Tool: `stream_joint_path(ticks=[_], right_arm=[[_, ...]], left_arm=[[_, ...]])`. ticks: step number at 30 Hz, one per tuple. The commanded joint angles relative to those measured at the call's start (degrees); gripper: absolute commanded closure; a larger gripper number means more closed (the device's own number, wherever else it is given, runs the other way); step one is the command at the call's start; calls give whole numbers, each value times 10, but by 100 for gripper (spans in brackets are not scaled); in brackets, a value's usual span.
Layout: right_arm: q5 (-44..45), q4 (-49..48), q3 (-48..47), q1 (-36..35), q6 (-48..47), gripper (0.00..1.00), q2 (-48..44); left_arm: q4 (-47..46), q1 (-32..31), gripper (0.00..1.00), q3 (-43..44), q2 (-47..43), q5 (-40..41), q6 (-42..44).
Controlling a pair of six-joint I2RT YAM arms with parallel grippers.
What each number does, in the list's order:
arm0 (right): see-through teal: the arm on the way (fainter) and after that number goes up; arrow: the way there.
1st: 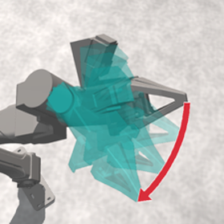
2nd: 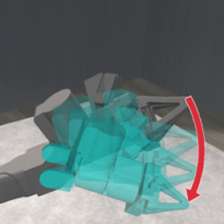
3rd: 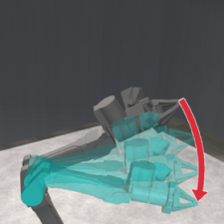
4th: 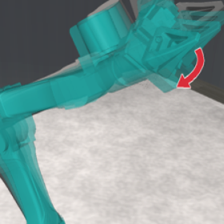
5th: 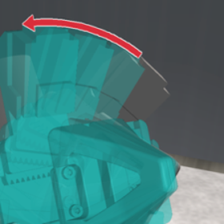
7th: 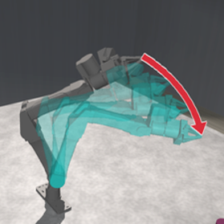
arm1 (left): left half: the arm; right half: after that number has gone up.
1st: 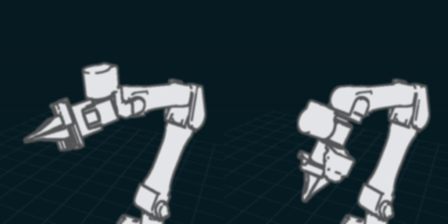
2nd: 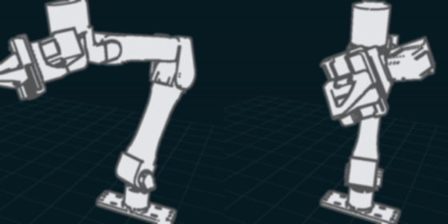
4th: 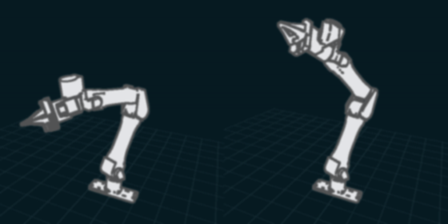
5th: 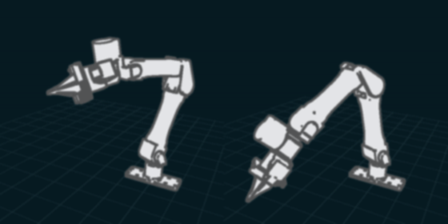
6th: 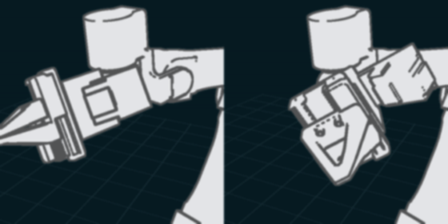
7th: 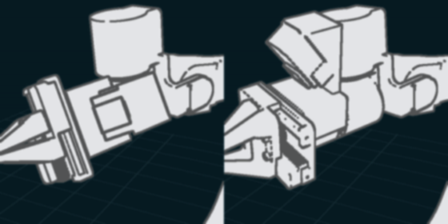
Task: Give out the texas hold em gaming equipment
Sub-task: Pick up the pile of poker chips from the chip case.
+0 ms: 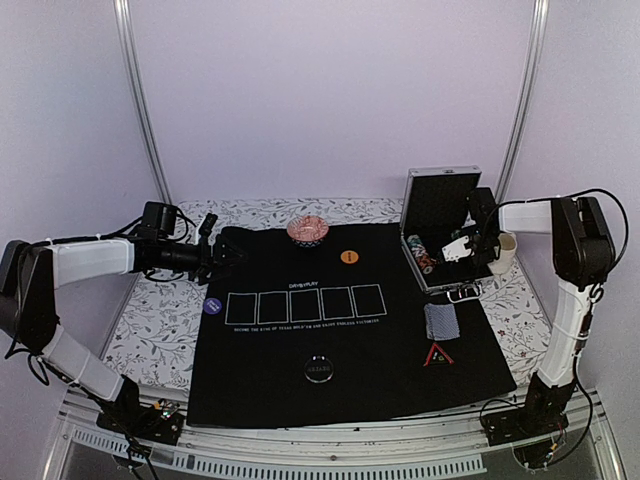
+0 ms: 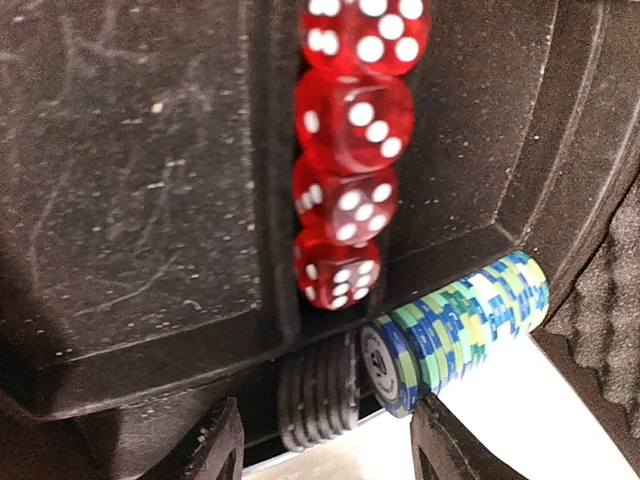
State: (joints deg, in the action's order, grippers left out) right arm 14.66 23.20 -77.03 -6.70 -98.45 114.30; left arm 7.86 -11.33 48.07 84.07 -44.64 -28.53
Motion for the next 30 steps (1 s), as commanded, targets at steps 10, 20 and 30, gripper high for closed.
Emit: stream_joint_path(ticks=[10, 20, 30], right_arm=[[10, 19, 12, 0, 0, 43, 8], [9, 12, 28, -2, -7, 42, -21], [10, 8, 39, -1, -9, 42, -39]], left_arm=[[1, 4, 2, 11, 4, -13, 6], [1, 4, 2, 12, 3, -14, 6], [1, 3, 2, 11, 1, -15, 6]])
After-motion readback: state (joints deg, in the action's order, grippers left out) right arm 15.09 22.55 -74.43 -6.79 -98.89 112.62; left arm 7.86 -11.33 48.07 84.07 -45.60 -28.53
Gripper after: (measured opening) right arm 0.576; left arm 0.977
